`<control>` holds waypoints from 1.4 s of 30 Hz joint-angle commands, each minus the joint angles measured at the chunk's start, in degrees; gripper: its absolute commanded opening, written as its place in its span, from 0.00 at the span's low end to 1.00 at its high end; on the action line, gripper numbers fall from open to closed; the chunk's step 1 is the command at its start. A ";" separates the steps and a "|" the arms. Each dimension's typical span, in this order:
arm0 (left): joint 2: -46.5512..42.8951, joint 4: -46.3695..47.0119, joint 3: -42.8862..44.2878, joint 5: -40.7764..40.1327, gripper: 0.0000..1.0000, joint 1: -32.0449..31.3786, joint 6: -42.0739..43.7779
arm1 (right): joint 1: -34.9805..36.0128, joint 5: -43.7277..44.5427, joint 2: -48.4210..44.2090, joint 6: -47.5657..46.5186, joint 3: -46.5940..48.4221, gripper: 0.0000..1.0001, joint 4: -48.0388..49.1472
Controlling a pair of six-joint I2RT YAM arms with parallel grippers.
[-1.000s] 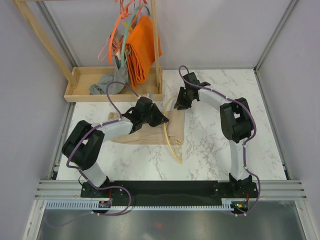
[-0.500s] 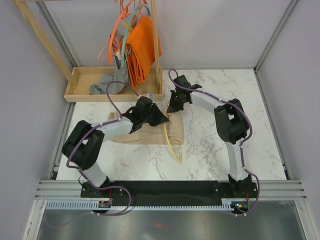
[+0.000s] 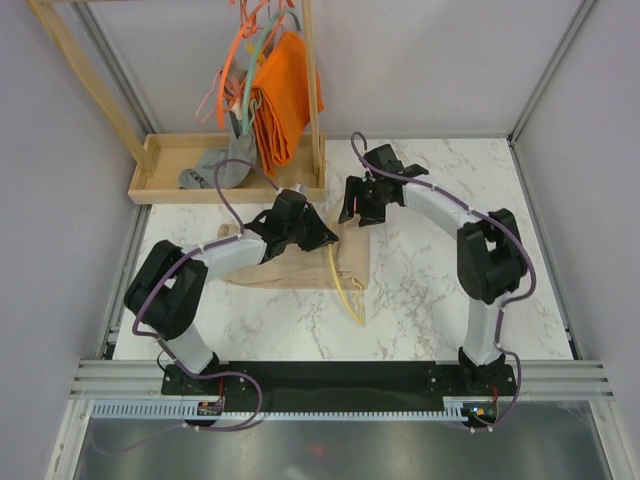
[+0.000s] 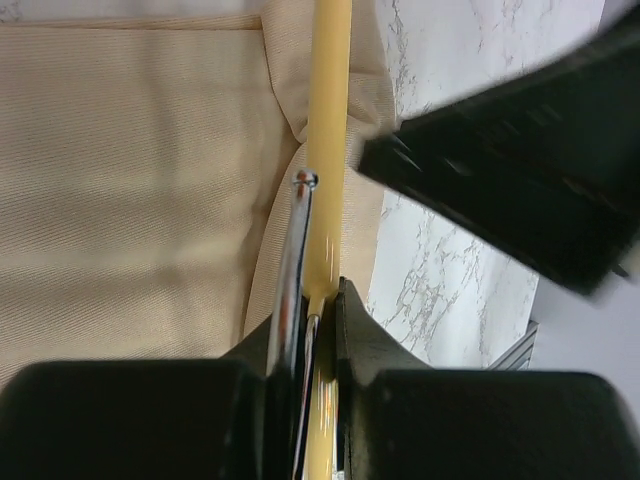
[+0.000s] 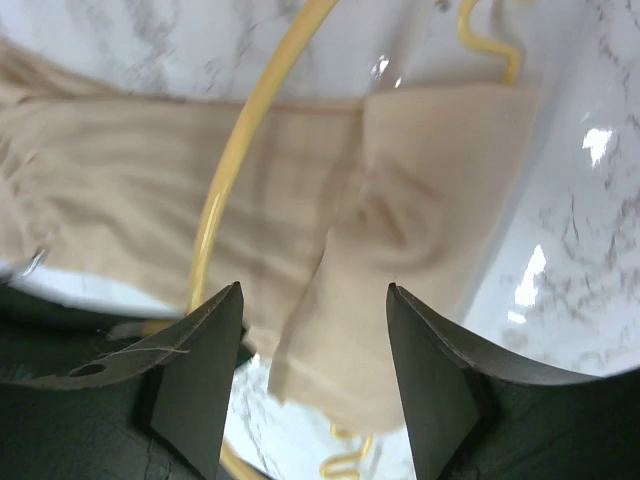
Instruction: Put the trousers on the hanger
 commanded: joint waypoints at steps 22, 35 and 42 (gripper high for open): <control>3.18 -11.53 6.06 -0.84 0.02 -0.79 -1.17 | 5.82 -21.91 -20.93 4.45 -35.17 0.62 37.24; -0.24 -6.79 2.03 0.40 0.50 -0.79 4.10 | 6.08 -21.82 -17.59 5.08 -37.80 0.00 41.46; -10.14 -5.56 -5.18 0.40 0.84 -0.35 7.79 | 6.08 -23.31 -17.24 8.24 -40.79 0.00 48.14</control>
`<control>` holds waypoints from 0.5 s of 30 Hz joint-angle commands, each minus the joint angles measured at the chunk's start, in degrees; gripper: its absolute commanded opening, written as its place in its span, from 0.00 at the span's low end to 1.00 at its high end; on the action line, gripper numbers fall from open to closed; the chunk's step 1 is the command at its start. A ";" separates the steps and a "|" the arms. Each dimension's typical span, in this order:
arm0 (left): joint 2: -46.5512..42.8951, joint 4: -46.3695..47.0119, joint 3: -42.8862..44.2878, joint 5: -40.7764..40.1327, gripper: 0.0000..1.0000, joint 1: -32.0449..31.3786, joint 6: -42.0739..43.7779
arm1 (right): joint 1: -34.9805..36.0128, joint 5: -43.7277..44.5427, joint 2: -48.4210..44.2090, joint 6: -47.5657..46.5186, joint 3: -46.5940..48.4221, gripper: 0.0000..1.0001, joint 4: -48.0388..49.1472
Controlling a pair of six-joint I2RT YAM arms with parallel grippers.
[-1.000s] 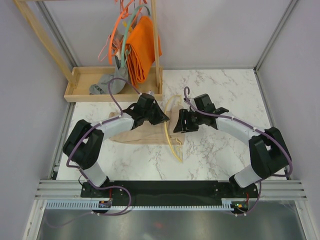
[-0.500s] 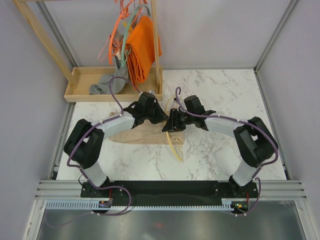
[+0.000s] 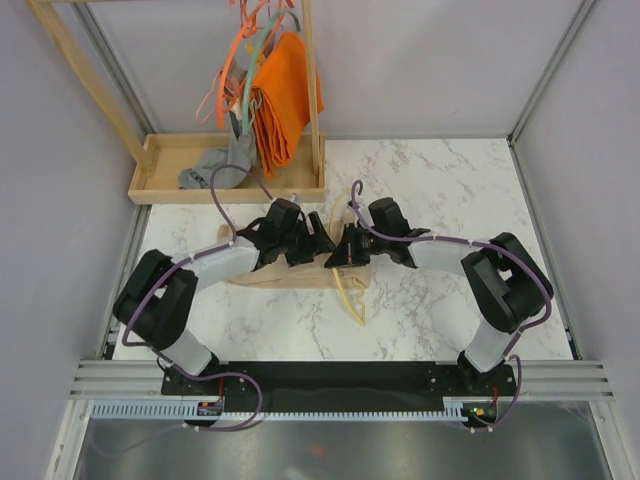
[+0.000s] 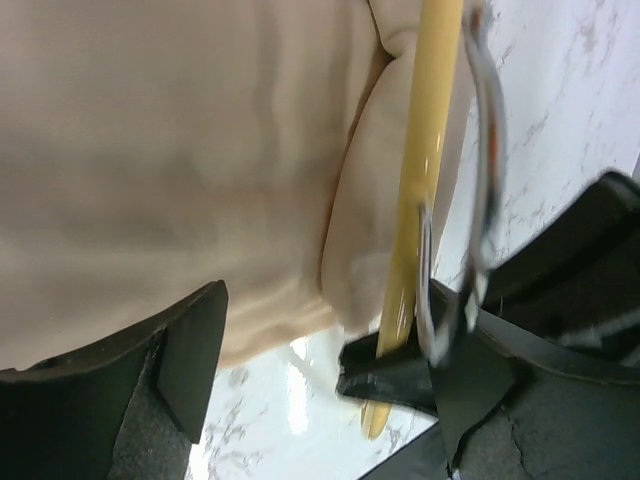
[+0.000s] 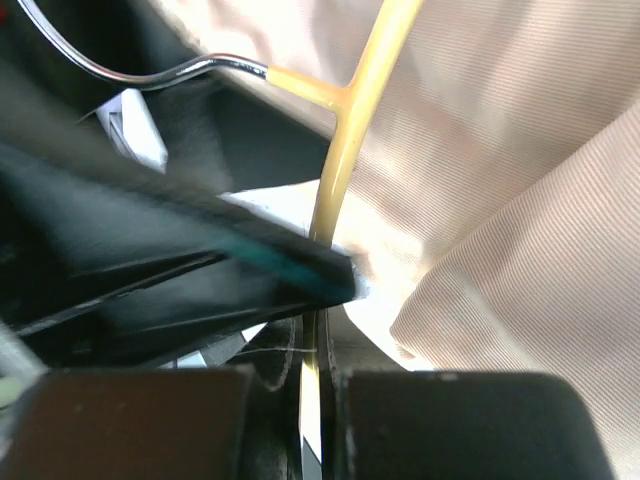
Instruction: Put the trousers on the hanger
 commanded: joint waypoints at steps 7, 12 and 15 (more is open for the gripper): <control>-29.86 0.78 -14.37 1.66 0.57 2.09 6.54 | -1.73 -4.11 -2.54 6.37 -6.03 0.00 14.64; -34.56 1.66 -18.16 5.08 0.42 3.76 6.45 | -5.41 -10.87 -1.75 16.83 -12.97 0.00 35.53; -32.98 3.93 -19.30 6.23 0.41 4.46 4.88 | -7.70 -14.48 -0.53 24.22 -17.46 0.00 48.53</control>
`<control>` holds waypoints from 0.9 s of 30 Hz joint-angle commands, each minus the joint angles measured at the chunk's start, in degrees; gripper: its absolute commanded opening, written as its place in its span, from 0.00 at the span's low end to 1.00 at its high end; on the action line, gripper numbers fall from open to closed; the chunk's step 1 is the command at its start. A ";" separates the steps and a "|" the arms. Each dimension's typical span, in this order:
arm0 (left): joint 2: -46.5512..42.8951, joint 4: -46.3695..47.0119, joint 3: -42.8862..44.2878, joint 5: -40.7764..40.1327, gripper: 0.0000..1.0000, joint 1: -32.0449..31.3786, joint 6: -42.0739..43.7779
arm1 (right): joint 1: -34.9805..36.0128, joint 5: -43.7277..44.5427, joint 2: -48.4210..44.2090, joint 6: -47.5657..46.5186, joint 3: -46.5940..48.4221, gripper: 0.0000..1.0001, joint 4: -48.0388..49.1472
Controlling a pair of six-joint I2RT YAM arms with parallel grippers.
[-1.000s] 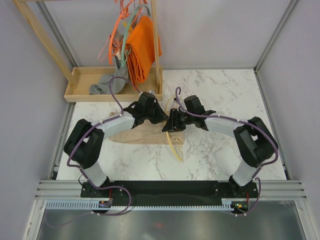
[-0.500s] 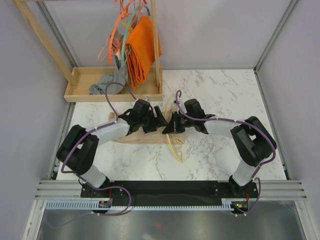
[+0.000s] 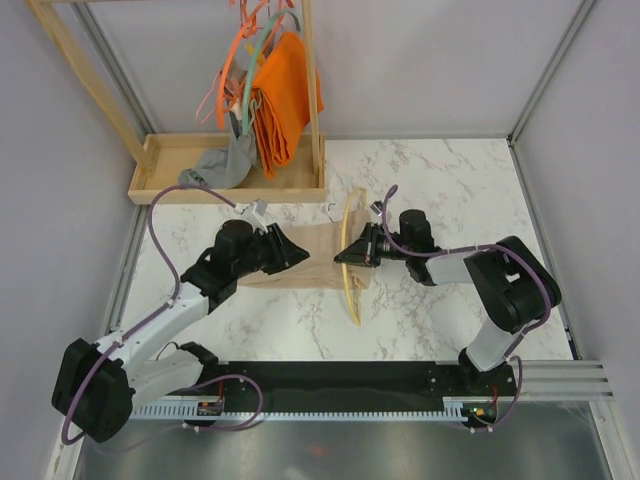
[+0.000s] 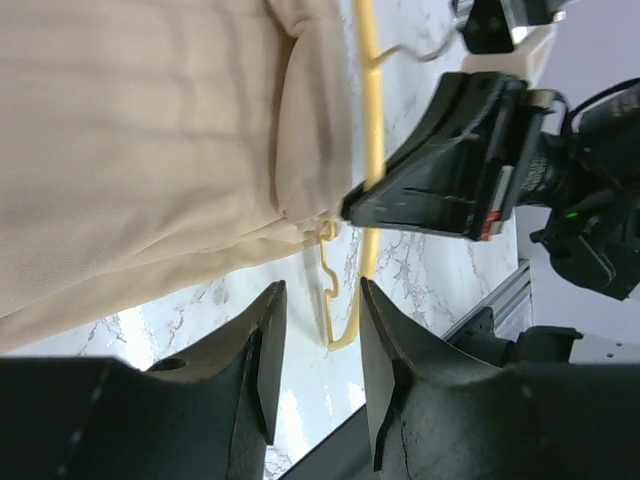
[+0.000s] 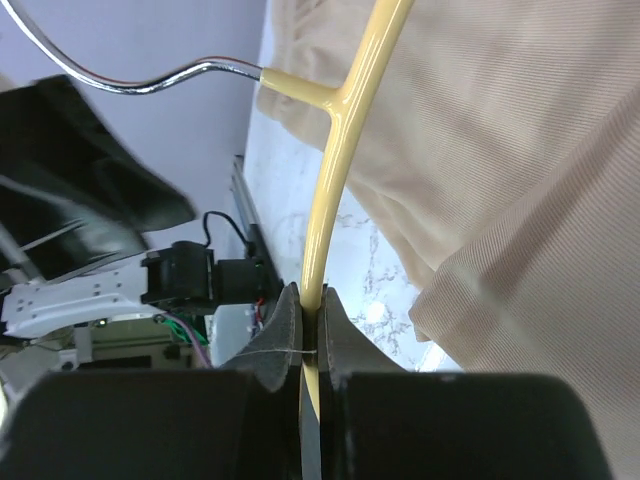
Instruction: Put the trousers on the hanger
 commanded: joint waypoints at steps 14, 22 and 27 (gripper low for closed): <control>36.06 17.03 15.44 17.96 0.75 1.98 -5.41 | -5.85 -12.33 4.04 16.99 -10.18 0.00 33.31; 47.32 15.36 25.98 20.34 0.75 0.66 -6.82 | -6.11 -11.89 5.98 20.59 -10.71 0.00 40.00; 51.54 10.53 29.86 18.76 0.74 -1.18 -5.33 | -6.46 -11.98 5.80 20.68 -10.71 0.00 39.91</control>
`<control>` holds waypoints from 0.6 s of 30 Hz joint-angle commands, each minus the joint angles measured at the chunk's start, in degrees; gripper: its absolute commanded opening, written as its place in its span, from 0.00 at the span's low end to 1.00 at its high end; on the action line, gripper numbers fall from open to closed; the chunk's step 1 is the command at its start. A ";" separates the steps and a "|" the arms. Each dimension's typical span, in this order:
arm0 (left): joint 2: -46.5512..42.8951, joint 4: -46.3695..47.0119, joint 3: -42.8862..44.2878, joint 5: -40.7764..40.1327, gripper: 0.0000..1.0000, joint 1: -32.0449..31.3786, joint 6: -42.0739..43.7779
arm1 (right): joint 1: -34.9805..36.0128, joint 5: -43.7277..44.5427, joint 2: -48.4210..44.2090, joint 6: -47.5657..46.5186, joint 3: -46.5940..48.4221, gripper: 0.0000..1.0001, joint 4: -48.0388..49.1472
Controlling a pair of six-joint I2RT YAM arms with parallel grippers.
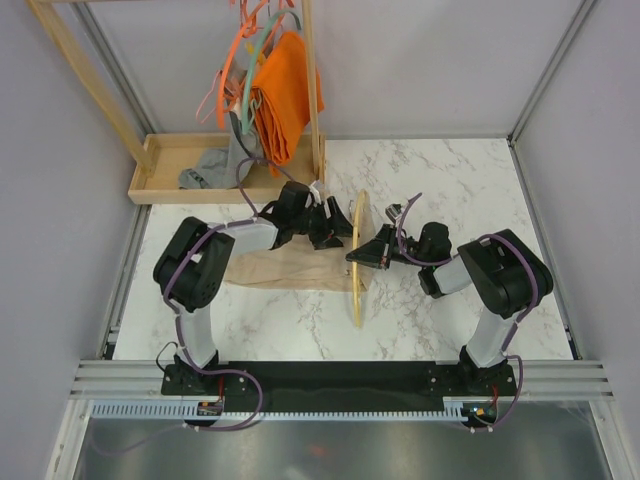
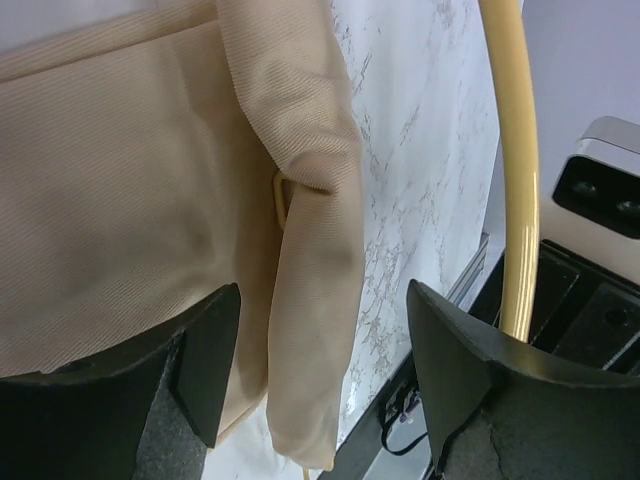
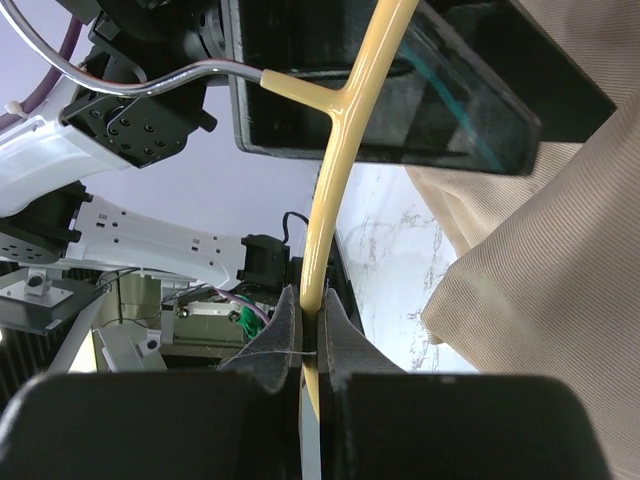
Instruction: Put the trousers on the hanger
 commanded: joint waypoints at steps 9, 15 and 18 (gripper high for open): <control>7.24 -6.02 8.86 0.94 0.59 -3.53 0.60 | -0.76 -2.69 -0.19 1.64 -0.99 0.00 4.20; 8.65 -8.48 11.06 0.06 0.30 -3.53 1.65 | -0.94 -2.69 0.25 1.47 -1.25 0.00 4.19; 8.74 -8.92 11.85 0.33 0.17 -3.53 1.92 | -1.02 -2.69 0.34 1.47 -1.34 0.00 4.20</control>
